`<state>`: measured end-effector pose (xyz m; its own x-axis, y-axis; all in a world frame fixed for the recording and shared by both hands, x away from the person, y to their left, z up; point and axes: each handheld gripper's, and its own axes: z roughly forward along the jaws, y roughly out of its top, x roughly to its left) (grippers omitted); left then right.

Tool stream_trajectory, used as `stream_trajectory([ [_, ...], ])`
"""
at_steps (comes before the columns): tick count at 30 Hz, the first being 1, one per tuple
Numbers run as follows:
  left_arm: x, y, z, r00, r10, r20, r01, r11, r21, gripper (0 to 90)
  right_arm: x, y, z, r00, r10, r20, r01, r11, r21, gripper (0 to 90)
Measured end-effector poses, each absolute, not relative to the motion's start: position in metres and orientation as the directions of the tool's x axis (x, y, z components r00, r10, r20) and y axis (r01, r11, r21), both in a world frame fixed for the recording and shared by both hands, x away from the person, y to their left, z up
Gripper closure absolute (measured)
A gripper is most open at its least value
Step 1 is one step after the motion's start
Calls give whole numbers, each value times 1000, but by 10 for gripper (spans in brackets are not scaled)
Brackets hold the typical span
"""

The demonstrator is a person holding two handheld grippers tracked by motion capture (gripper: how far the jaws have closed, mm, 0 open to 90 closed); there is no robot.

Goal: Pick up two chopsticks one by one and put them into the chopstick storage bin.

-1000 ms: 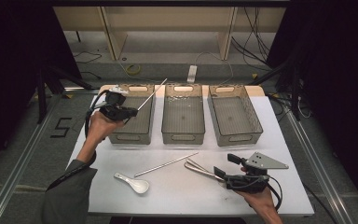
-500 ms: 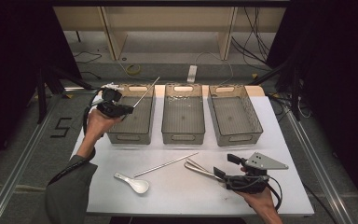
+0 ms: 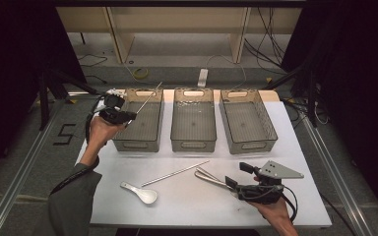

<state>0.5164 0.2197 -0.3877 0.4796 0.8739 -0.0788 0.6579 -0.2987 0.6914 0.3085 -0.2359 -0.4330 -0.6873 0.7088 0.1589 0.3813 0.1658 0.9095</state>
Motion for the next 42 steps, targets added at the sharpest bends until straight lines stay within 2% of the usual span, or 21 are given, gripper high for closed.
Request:
stream_trajectory([
  [28, 525, 227, -419, 401, 910, -108, 732, -247, 634, 826, 308, -236, -433, -688, 708, 159, 382, 168, 909, 265],
  [29, 525, 227, -420, 388, 914, -116, 735, -231, 638, 786, 308, -236, -433, -689, 708, 158, 382, 169, 909, 265],
  [31, 526, 228, -419, 373, 917, -141, 743, -204, 638, 641, 308, -236, -433, -689, 707, 159, 381, 167, 909, 265],
  [34, 523, 228, -414, 393, 906, -160, 740, -208, 639, 563, 308, -236, -433, -688, 708, 160, 382, 166, 909, 265],
  [37, 516, 226, -407, 414, 891, -187, 732, -204, 651, 449, 308, -236, -433, -688, 707, 161, 382, 166, 909, 266],
  [42, 498, 210, -403, 496, 846, -196, 714, -269, 646, 350, 308, -236, -432, -689, 707, 158, 381, 169, 909, 266],
])
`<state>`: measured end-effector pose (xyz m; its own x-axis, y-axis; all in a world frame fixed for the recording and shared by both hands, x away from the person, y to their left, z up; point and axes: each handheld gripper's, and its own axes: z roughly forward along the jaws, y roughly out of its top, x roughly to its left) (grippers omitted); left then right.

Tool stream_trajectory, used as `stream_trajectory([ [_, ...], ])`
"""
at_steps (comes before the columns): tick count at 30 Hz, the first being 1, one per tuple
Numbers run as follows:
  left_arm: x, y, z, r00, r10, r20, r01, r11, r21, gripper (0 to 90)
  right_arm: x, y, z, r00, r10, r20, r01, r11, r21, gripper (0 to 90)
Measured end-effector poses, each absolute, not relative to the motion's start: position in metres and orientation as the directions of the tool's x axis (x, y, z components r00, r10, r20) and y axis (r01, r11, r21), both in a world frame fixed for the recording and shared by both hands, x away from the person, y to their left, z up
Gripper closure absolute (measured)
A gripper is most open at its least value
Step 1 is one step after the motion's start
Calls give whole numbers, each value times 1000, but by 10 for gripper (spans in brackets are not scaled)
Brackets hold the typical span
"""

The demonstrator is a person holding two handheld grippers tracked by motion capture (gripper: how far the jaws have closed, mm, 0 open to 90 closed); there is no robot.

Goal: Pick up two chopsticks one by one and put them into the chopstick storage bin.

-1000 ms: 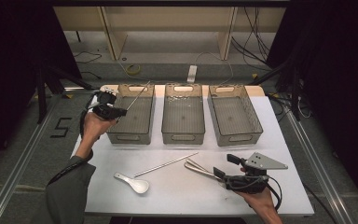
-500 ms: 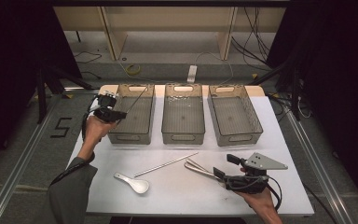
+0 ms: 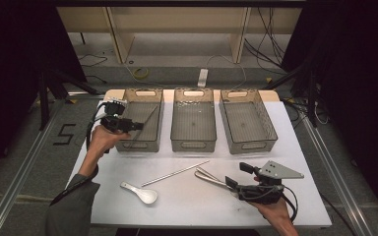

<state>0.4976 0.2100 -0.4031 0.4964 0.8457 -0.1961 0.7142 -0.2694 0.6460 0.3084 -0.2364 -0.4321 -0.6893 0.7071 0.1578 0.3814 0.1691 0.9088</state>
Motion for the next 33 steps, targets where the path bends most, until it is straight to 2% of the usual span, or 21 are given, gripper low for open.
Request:
stream_trajectory([
  [7, 476, 190, -390, 569, 809, -145, 671, -356, 650, 238, 307, -235, -432, -695, 702, 157, 381, 174, 908, 265],
  [13, 462, 175, -393, 618, 771, -154, 670, -413, 617, 216, 307, -235, -431, -696, 701, 156, 379, 173, 909, 265],
  [19, 449, 164, -399, 660, 739, -140, 664, -485, 569, 225, 307, -235, -431, -697, 701, 152, 377, 178, 909, 265],
  [26, 430, 138, -413, 729, 674, -121, 642, -612, 461, 262, 306, -234, -431, -701, 697, 153, 377, 180, 909, 265],
  [33, 424, 121, -431, 762, 635, -128, 624, -667, 408, 337, 306, -234, -431, -702, 696, 151, 377, 183, 908, 265],
])
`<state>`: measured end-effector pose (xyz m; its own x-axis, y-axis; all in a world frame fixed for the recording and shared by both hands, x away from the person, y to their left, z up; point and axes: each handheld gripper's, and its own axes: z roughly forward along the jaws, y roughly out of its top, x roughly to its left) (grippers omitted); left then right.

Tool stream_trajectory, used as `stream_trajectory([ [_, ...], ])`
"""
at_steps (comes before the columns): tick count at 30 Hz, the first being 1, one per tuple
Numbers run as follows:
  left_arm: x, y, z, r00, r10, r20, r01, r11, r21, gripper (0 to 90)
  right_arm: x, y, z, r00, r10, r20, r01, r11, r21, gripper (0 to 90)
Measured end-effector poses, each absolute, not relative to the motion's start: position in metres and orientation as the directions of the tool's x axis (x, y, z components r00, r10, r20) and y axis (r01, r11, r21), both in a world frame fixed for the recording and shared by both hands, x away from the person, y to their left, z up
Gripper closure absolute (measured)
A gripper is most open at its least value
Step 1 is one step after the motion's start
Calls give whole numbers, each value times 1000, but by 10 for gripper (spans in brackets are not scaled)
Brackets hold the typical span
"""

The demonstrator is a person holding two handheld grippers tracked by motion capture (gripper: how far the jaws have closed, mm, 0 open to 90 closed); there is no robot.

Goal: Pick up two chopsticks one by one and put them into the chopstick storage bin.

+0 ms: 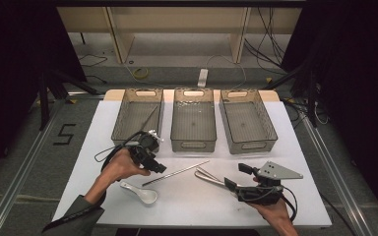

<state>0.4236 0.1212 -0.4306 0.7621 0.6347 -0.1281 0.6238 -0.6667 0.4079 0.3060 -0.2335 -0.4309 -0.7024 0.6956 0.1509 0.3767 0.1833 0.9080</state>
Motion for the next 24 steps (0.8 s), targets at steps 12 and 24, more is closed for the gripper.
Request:
stream_trajectory([
  [12, 418, 109, -447, 791, 594, -147, 604, -717, 348, 559, 306, -233, -431, -702, 696, 150, 378, 187, 907, 266],
  [24, 417, 102, -457, 804, 582, -122, 586, -741, 326, 707, 306, -232, -431, -703, 696, 149, 379, 189, 906, 266],
])
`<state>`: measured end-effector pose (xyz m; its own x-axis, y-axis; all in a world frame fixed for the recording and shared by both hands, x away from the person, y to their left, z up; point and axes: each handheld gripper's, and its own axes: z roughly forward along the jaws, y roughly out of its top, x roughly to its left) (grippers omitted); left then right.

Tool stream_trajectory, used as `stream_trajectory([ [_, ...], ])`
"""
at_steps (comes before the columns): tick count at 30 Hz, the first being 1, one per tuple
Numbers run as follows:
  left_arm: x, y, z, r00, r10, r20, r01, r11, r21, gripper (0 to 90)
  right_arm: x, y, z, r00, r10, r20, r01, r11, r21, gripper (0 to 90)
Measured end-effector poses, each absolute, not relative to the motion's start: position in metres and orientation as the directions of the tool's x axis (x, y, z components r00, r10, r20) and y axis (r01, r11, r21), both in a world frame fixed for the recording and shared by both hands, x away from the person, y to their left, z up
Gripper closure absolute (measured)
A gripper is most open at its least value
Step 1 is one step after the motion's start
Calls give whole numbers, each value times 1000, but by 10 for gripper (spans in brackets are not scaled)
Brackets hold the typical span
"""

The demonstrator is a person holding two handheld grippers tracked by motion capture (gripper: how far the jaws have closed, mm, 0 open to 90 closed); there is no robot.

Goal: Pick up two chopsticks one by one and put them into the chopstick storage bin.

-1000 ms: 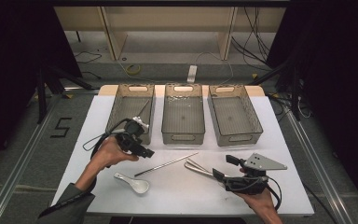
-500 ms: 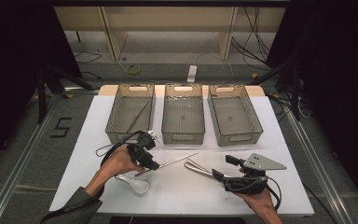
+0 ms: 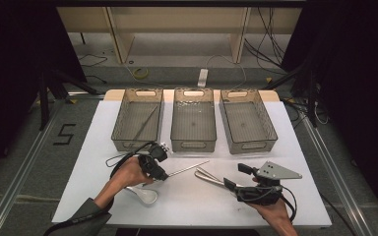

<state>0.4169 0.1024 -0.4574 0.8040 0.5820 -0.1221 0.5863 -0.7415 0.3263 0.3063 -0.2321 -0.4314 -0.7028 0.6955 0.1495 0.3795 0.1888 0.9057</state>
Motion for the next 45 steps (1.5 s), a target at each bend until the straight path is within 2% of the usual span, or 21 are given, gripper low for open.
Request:
stream_trajectory([
  [12, 417, 100, -463, 812, 572, -111, 575, -754, 317, 780, 306, -232, -431, -705, 694, 146, 377, 192, 906, 266],
  [29, 412, 99, -463, 859, 508, -65, 500, -803, 325, 837, 307, -232, -432, -703, 696, 145, 378, 193, 905, 268],
  [40, 411, 100, -463, 877, 478, -45, 464, -821, 334, 844, 307, -232, -432, -704, 696, 144, 377, 194, 905, 268],
  [45, 412, 103, -453, 877, 479, -42, 460, -809, 365, 845, 307, -232, -432, -703, 696, 145, 379, 194, 905, 269],
])
